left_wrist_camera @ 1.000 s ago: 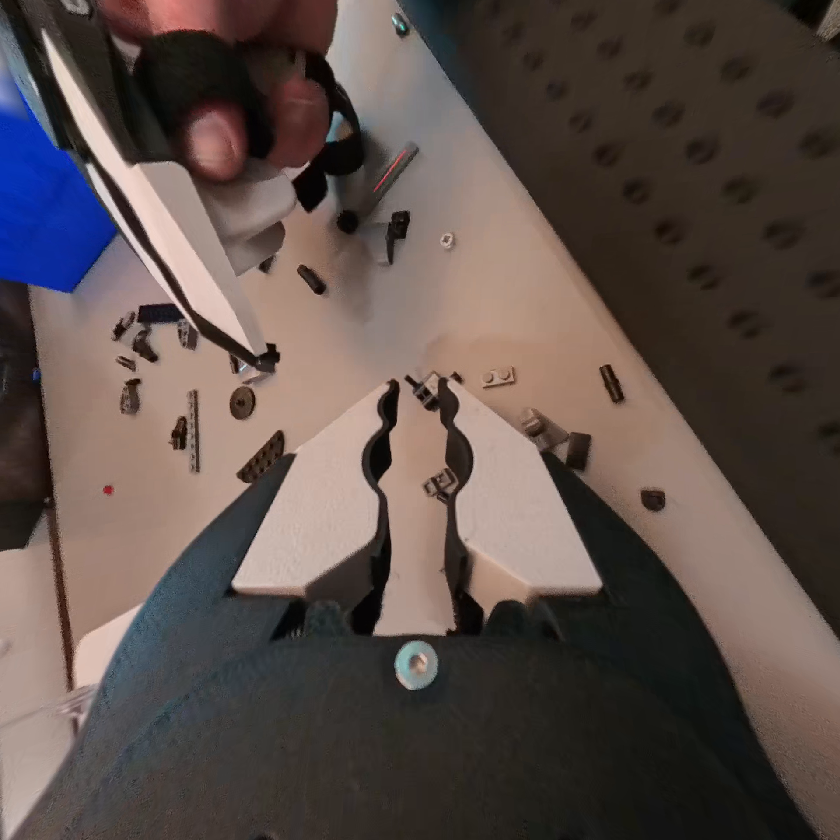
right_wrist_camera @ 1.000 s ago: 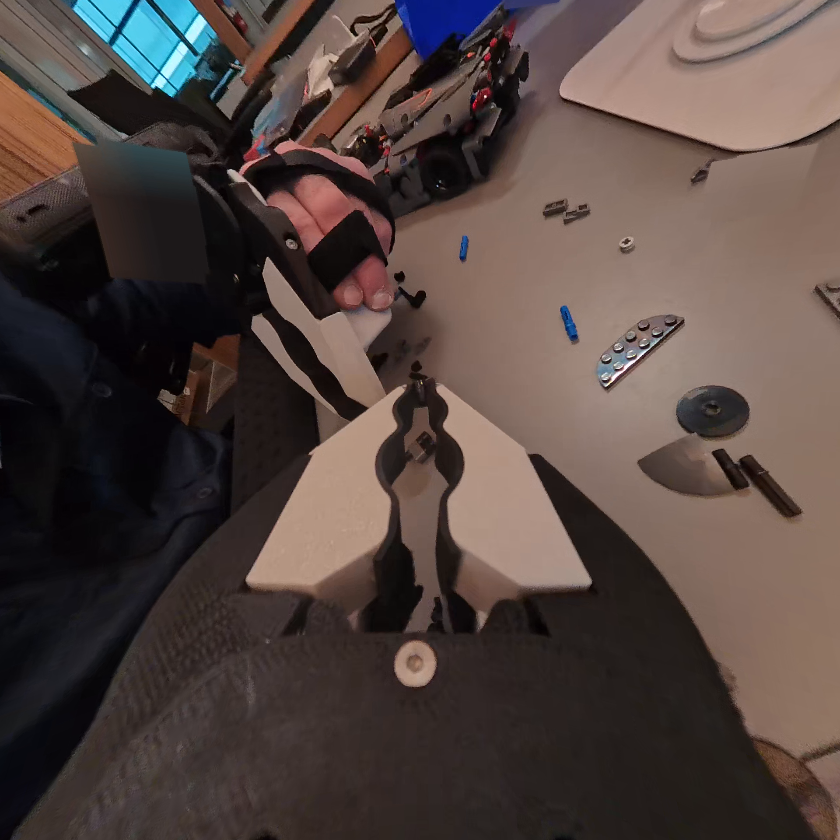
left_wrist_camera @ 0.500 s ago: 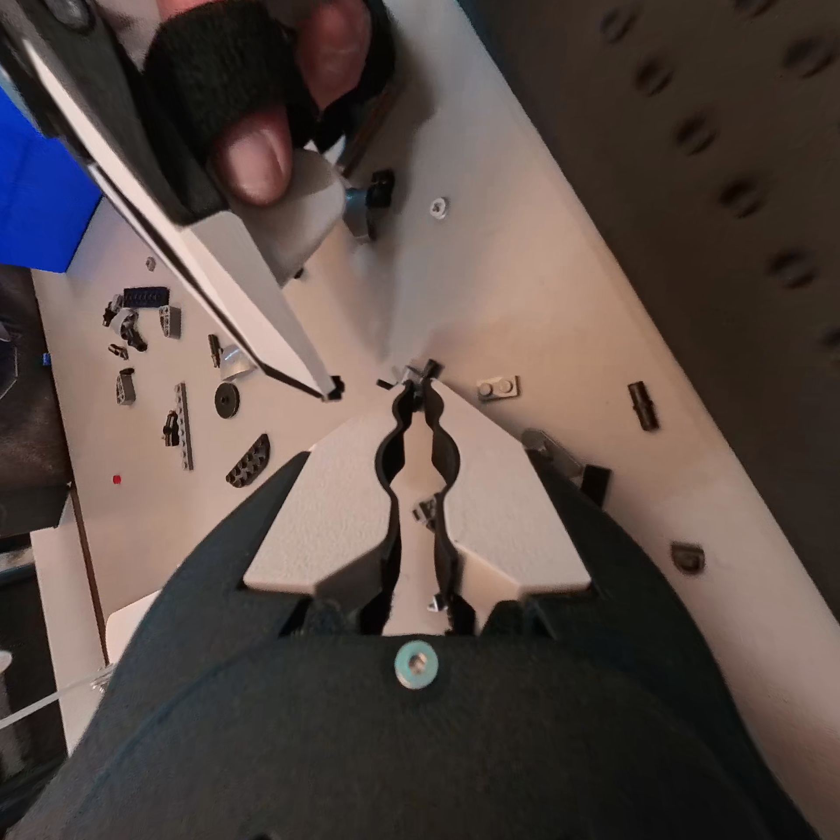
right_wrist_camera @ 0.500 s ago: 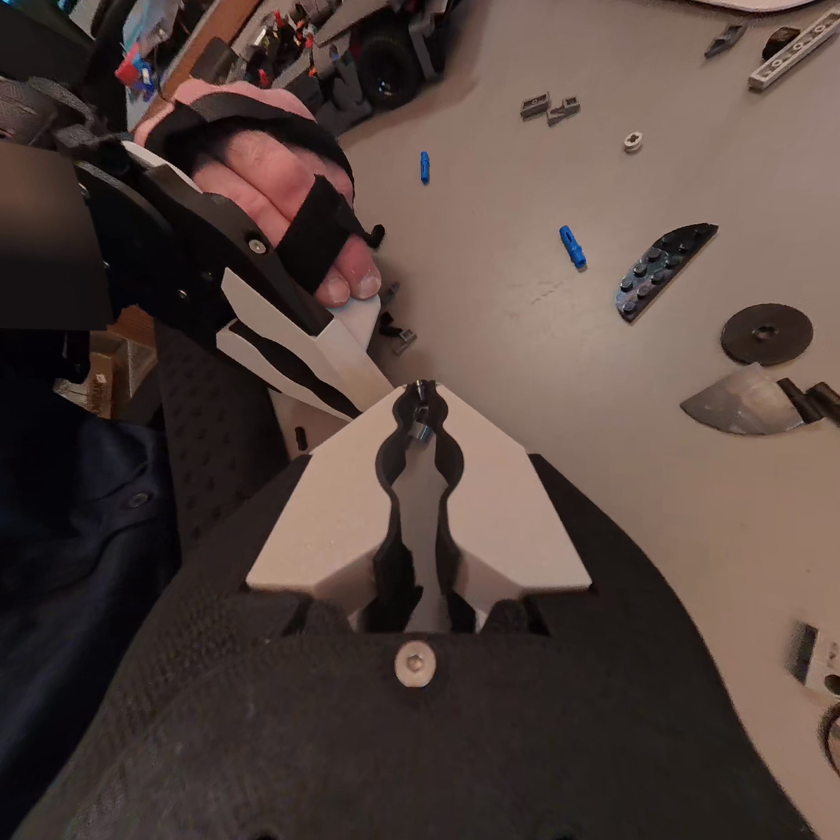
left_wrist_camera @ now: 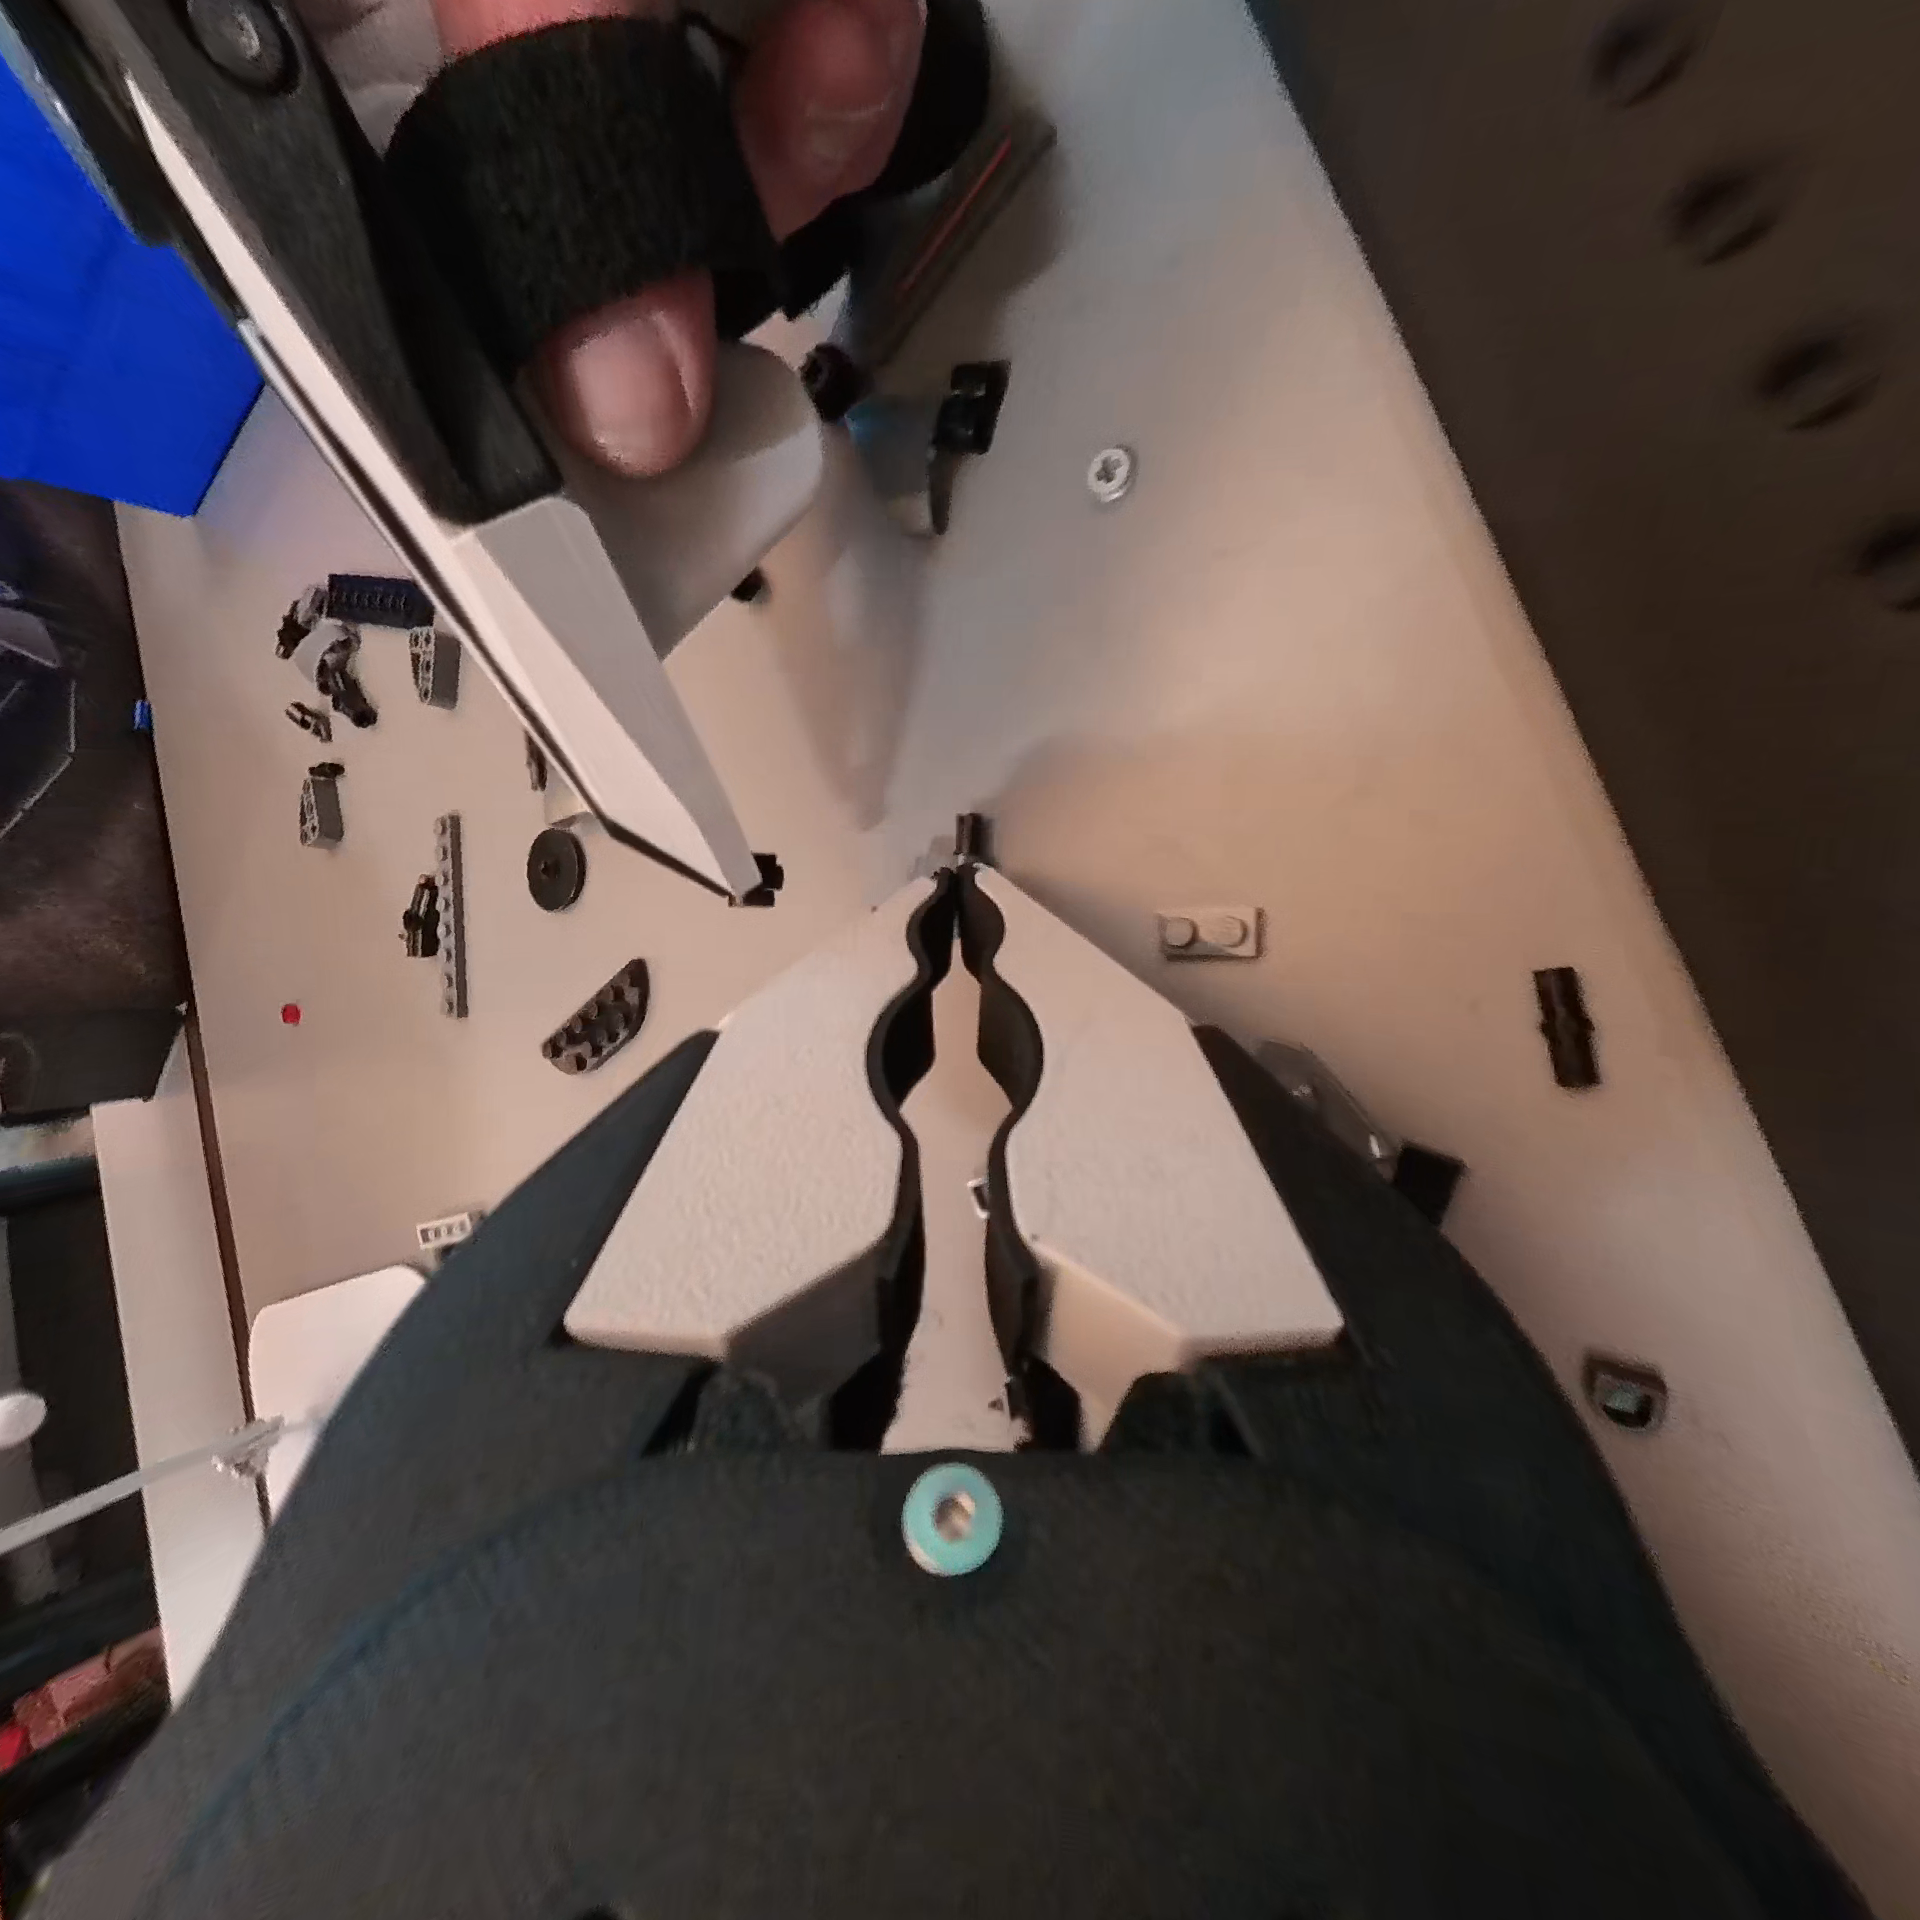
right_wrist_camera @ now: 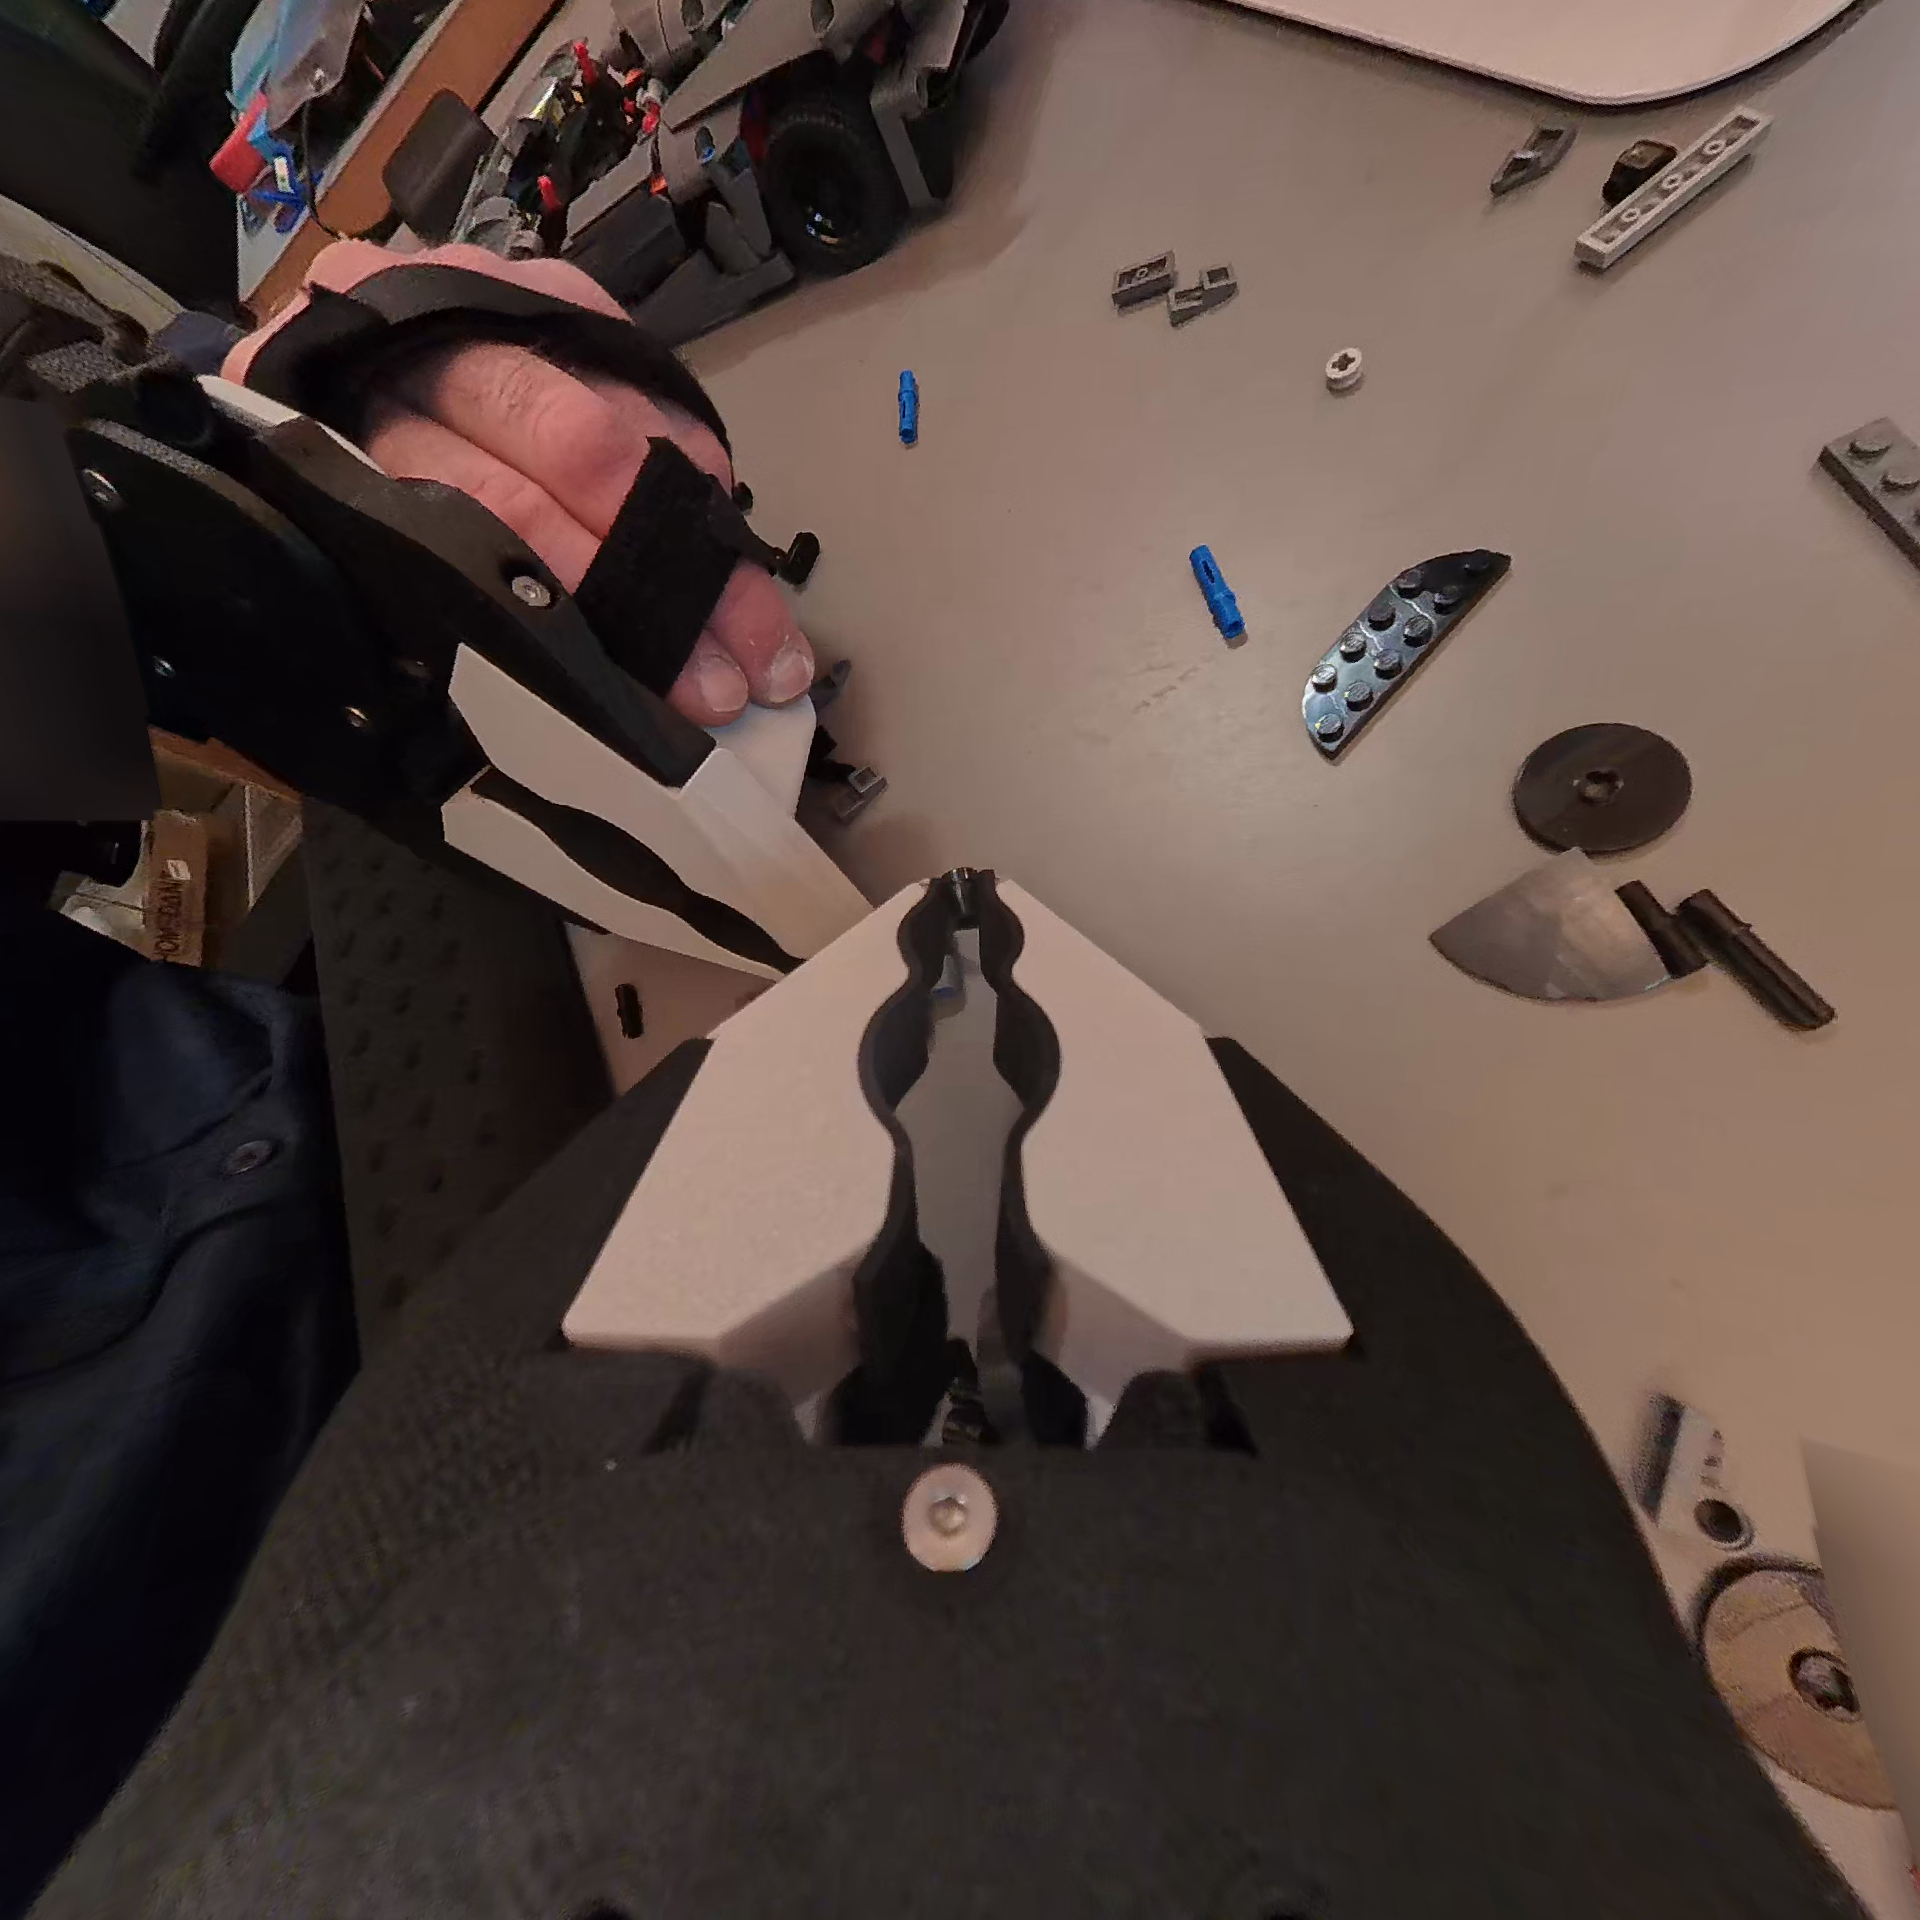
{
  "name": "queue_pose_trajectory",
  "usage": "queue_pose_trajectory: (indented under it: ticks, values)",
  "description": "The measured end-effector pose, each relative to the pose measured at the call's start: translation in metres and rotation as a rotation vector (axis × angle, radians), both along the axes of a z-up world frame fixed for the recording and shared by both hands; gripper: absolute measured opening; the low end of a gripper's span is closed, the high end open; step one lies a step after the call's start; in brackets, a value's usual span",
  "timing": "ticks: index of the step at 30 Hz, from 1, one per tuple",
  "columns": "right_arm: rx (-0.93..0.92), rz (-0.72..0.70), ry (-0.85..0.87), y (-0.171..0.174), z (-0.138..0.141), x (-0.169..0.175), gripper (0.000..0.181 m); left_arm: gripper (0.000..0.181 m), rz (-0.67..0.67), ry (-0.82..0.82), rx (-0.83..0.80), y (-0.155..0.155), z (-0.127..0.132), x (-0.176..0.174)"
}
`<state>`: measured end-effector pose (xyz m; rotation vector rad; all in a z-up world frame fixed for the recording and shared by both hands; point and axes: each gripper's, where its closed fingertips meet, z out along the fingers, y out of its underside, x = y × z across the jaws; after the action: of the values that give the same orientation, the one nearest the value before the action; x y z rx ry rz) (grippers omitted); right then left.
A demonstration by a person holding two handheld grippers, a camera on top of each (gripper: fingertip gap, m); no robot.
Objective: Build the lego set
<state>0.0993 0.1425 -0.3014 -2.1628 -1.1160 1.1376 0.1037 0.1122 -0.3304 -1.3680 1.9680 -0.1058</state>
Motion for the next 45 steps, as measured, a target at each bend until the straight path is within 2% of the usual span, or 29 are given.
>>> queue_pose_trajectory:
  ticks: [23, 35, 45]
  values:
    - [0.008, -0.009, -0.009, 0.006, -0.003, 0.001, 0.002, 0.000, 0.055, 0.025, 0.057, 0.004, 0.000, 0.004]
    - [-0.059, -0.021, -0.014, 0.005, -0.008, 0.001, 0.002, 0.000, 0.048, 0.055, 0.158, 0.005, -0.001, 0.006]
    - [-0.098, 0.000, -0.021, 0.002, -0.011, -0.002, 0.002, 0.000, 0.050, 0.053, 0.168, 0.005, -0.001, 0.007]
